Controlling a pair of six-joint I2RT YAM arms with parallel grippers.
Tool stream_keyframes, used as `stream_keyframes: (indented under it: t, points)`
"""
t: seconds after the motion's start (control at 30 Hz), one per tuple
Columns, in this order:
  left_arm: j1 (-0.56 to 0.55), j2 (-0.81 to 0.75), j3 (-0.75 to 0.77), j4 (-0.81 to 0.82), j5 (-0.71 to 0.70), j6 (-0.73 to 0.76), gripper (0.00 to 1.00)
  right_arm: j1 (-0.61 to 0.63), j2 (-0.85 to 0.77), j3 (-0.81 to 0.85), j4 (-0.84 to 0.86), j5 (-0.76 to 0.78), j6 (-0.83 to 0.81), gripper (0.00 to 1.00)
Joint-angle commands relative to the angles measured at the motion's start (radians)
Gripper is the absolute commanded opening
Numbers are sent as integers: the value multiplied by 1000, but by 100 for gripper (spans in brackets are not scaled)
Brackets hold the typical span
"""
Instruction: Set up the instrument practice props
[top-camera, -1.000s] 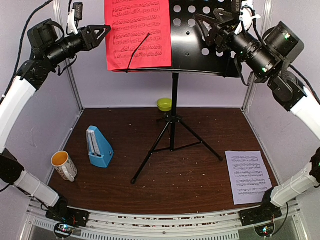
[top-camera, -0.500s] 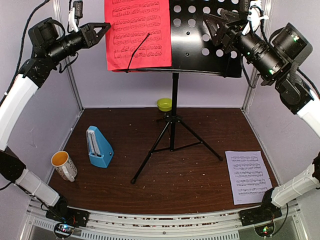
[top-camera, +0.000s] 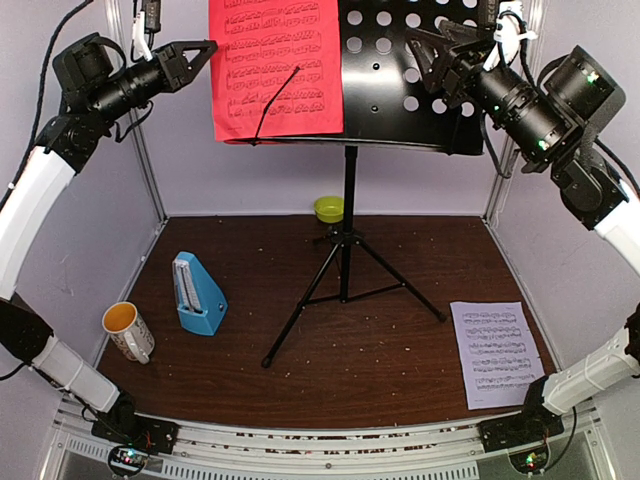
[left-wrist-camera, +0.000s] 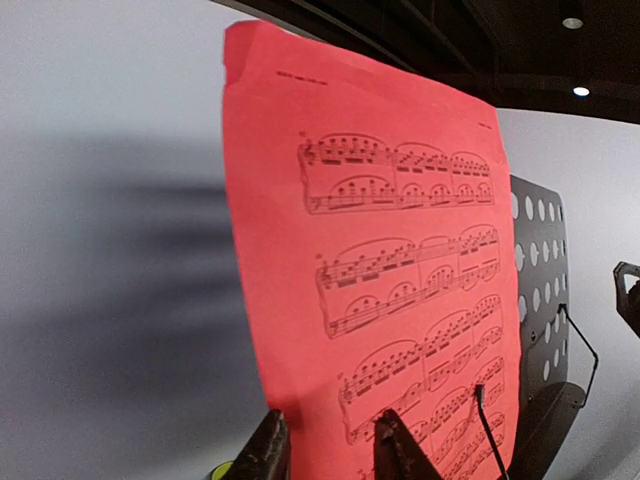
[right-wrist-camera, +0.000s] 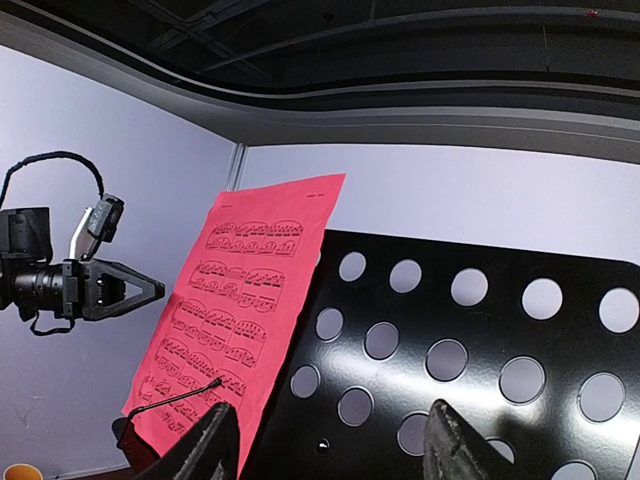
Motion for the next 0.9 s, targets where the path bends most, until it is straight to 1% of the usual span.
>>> stream_keyframes:
  t: [0.0,0.13,0.2,0.27,0.37,0.5,0.6,0.8,0.83,0.87]
  points:
    - [71,-27,-32,61,26,-79,33,11,-25,-18,-9,13,-10,63]
    - [75,1,-13,77,127,-90,44,12,-25,-20,-8,19,-16,63]
    - [75,11,-18,106,173,-104,47,11,-23,-18,-5,22,-21,63]
    - [75,14,-28,146,209,-122,48,12,-23,-18,-2,25,-27,63]
    - [75,28,-17,165,223,-137,43,12,-21,-18,0,28,-32,63]
    - [75,42,3,179,235,-141,30,12,-19,-18,4,31,-36,63]
    - [75,46,10,187,237,-144,25,12,-17,-17,1,32,-45,63]
    - [75,56,22,191,236,-147,22,12,-10,-18,1,34,-55,63]
    - [75,54,18,188,224,-143,24,13,-8,-16,0,31,-57,63]
    - [74,49,15,177,208,-134,29,12,-5,-13,-3,29,-57,63]
